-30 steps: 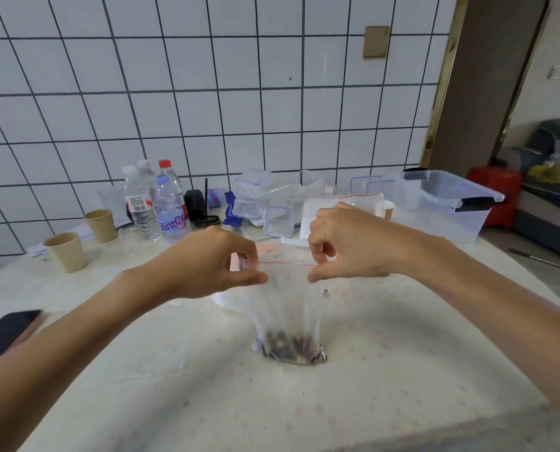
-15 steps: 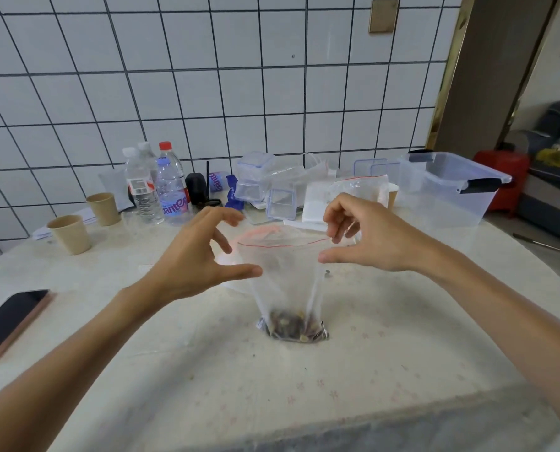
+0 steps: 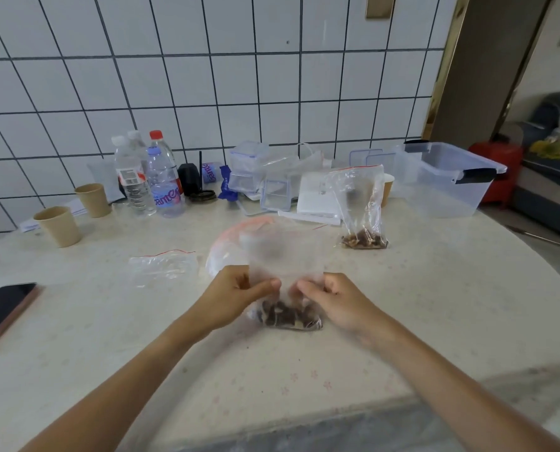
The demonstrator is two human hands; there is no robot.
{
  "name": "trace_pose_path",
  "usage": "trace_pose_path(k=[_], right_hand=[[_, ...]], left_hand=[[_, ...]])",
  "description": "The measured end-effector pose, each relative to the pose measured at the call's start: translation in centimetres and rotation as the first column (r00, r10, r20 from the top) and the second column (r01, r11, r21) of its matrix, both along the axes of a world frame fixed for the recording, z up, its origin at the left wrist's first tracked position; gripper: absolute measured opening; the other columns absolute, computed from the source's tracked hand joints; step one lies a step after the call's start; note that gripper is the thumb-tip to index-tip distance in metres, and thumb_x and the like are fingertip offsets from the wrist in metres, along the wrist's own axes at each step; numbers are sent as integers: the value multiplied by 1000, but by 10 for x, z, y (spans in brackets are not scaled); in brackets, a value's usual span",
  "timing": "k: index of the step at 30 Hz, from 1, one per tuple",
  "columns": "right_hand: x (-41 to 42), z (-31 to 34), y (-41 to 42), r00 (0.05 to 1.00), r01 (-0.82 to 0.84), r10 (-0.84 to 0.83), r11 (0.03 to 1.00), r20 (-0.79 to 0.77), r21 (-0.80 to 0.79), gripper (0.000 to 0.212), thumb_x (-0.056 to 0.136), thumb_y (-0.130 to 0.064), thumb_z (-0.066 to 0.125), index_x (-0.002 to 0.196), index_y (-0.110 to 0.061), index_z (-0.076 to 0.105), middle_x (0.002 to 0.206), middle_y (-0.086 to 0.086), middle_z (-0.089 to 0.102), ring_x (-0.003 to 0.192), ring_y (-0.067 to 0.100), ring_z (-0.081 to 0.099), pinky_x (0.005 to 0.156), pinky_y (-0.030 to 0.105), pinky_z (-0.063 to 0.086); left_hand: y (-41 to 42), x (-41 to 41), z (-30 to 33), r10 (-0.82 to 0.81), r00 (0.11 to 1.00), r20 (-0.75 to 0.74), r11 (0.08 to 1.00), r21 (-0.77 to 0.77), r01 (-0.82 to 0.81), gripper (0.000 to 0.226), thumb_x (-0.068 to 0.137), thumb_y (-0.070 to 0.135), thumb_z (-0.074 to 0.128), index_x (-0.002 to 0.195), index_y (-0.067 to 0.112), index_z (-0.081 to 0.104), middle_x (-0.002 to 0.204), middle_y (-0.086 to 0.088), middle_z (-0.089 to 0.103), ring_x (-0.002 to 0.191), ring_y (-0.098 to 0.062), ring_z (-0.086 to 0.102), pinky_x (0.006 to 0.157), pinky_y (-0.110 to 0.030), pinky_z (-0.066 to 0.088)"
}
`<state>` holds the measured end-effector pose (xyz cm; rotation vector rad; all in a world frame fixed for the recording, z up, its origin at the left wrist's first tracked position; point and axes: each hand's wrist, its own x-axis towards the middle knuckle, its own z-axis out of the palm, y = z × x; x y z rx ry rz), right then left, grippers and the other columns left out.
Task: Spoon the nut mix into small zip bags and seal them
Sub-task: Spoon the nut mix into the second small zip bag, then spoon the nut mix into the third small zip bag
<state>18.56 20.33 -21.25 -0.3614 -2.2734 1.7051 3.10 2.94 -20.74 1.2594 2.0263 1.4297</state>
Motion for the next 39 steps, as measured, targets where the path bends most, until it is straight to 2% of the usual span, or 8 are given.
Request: trace_pose_path(k=[4,10,16,25,30,32,35,39], right_hand=[[0,1,2,967,241,-253,939,-19,-245,43,110,-30,46,87,-5,73,90,12,80,83,33,73,77,32,54],[1,18,55,871,424,-485,824,-80,-374,44,110,-37,41,76,-15,60,77,22,76,66,33,59,57,33,44],[-22,29,137,761,581,-637,754,-124,-306,42,110,-31,41,74,-16,57,66,17,74,42,22,50,39,20,34],[-64,24,195,720,693,-693,718,17,-68,35,105,-21,45,84,-3,66,66,13,72,34,10,54,35,19,37],[-56,40,198,667,724,-745,649,-1,232,29,98,-16,50,83,3,66,76,15,69,72,30,63,61,35,47],[-46,47,188,652,733,-755,604,-70,313,15,99,-15,54,99,-2,62,102,15,64,99,30,60,78,33,44],[-35,57,157,688,713,-677,566,-261,413,35,99,-12,58,132,-4,53,135,13,54,128,28,50,107,38,41],[-31,61,96,775,629,-433,591,-460,505,40,97,-9,61,136,-4,53,139,10,56,133,27,49,108,27,32]], left_hand=[[18,11,-2,42,998,47,992,116,-47,30,93,47,66,88,19,78,85,-2,80,82,-15,77,75,-15,54],[27,14,-30,50,994,-99,992,119,-38,14,96,44,66,100,33,74,100,10,77,95,-12,73,83,-25,57],[28,16,-51,-47,872,-488,999,-11,48,25,97,62,60,112,45,70,110,31,67,105,4,65,91,-19,50],[31,14,-51,-65,865,-497,998,-7,70,20,100,59,56,114,50,67,114,33,66,109,2,64,93,-23,49],[29,15,-49,-64,903,-425,998,-32,56,22,98,63,54,115,55,66,116,28,67,108,-4,66,89,-29,54],[26,16,-45,-64,927,-370,998,-16,62,26,96,65,53,114,53,67,116,27,69,107,-5,67,91,-32,55],[19,17,-32,-7,943,-332,999,29,18,28,94,62,55,106,43,71,112,24,72,106,-5,68,91,-33,54],[3,10,-5,75,931,-357,989,149,-23,9,99,38,66,98,34,74,100,10,76,89,-13,74,71,-22,55]])
